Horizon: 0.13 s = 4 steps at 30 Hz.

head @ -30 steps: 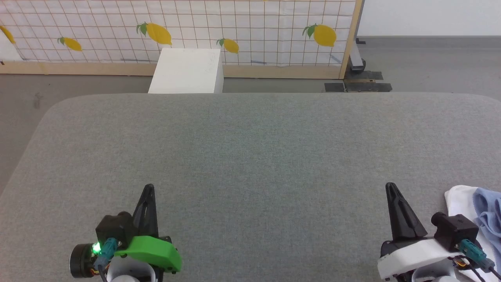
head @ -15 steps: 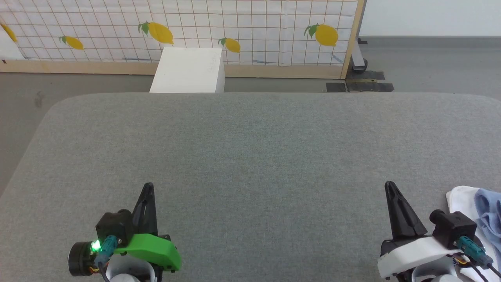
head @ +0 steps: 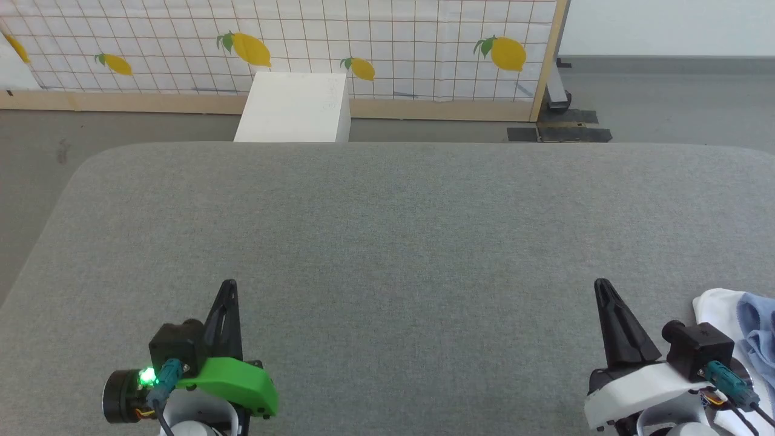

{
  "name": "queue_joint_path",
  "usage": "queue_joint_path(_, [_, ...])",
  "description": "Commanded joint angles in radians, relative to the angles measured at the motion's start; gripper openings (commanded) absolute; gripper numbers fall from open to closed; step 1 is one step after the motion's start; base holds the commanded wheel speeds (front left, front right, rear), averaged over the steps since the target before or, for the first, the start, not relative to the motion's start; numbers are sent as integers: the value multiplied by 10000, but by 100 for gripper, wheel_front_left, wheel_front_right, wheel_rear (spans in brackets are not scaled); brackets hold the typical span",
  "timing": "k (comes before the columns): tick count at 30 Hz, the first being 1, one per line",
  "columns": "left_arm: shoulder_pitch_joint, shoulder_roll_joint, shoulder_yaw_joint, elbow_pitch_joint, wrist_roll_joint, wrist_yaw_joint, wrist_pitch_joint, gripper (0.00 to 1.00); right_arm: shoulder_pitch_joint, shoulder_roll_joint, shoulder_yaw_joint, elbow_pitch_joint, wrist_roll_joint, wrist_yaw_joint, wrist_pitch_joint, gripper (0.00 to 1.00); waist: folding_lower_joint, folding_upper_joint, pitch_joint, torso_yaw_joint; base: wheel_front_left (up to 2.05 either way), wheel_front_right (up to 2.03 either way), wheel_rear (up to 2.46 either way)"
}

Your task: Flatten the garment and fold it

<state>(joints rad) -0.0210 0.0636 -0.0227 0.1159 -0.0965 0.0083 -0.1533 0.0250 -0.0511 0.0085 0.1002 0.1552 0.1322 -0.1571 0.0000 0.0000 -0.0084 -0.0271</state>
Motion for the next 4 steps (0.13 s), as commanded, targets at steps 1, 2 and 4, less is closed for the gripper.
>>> queue_joint_path(1, [85, -41, 15, -73, 75, -34, 60, 0, -98, 4, -3, -87, -152, -6, 77, 0, 0, 0, 2, 6, 0, 0, 0])
queue_joint_path(2, [87, -42, 17, -86, 86, -35, 78, 0, -100, 4, -4, -97, -169, -6, 95, 0, 0, 0, 3, 9, 0, 0, 0])
queue_joint_path(4, [90, -45, 23, -115, 109, -36, 117, 0, -104, 4, -6, -122, -207, -7, 135, 0, 0, 0, 5, 16, 0, 0, 0])
